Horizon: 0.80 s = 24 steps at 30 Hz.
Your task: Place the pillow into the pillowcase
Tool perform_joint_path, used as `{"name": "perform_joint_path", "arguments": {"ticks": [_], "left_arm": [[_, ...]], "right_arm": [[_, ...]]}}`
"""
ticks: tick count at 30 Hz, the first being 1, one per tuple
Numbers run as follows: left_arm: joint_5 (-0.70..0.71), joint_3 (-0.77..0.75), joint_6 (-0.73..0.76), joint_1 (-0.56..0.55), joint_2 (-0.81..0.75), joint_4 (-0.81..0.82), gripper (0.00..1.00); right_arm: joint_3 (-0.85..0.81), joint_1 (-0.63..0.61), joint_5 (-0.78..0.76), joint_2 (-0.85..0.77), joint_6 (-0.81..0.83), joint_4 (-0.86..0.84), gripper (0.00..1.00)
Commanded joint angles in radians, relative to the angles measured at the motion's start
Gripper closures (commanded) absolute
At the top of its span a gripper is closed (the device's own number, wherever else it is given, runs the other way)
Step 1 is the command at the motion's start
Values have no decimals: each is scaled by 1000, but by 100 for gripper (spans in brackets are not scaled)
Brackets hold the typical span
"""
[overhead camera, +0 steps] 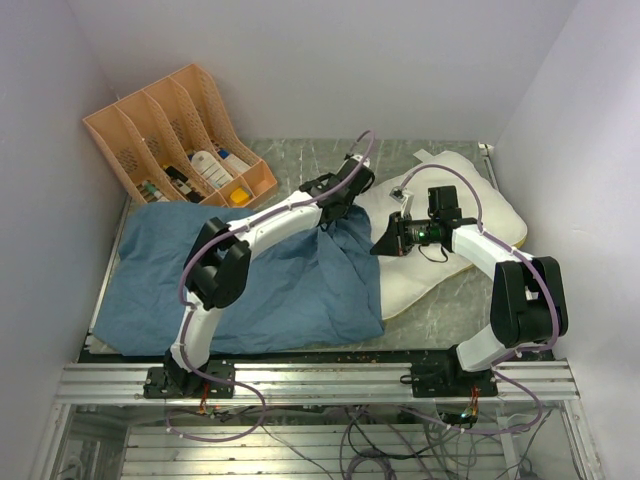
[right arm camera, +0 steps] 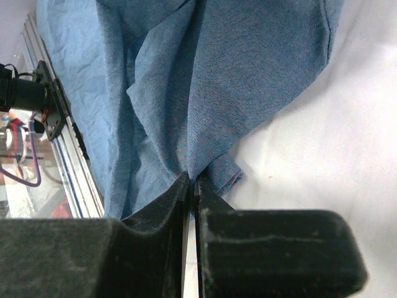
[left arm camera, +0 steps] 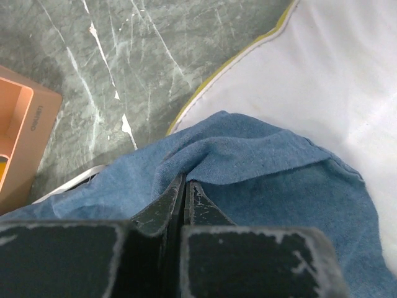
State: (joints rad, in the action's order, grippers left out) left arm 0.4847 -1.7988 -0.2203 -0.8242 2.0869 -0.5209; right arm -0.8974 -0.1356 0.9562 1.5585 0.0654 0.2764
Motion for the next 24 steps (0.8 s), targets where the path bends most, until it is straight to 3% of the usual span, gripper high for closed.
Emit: {"name": "perform_joint_path", "arguments": {"ticks": [1,7,13,17,20,24], "left_arm": [[-26,-22,10,11,-63,0,93],[-147,-14,16,11,-151,8,93],[-262,-3,6,13,-249,14,93],[-332,34,8,26,-318,45,93],[-386,41,8,48,-331,38,93],[-431,59,5,62,-346,40,93]], "right_arm": [[-18,8,24,-9,17,13,93],[-25,9,17,-9,28,13,93],[-96,8,-96,-16,88,31,89],[-166,10,-113,-59,158,40,58],[-209,11,-3,-90,211,39,35],[-266,-1,46,-99,234,-27,17]]}}
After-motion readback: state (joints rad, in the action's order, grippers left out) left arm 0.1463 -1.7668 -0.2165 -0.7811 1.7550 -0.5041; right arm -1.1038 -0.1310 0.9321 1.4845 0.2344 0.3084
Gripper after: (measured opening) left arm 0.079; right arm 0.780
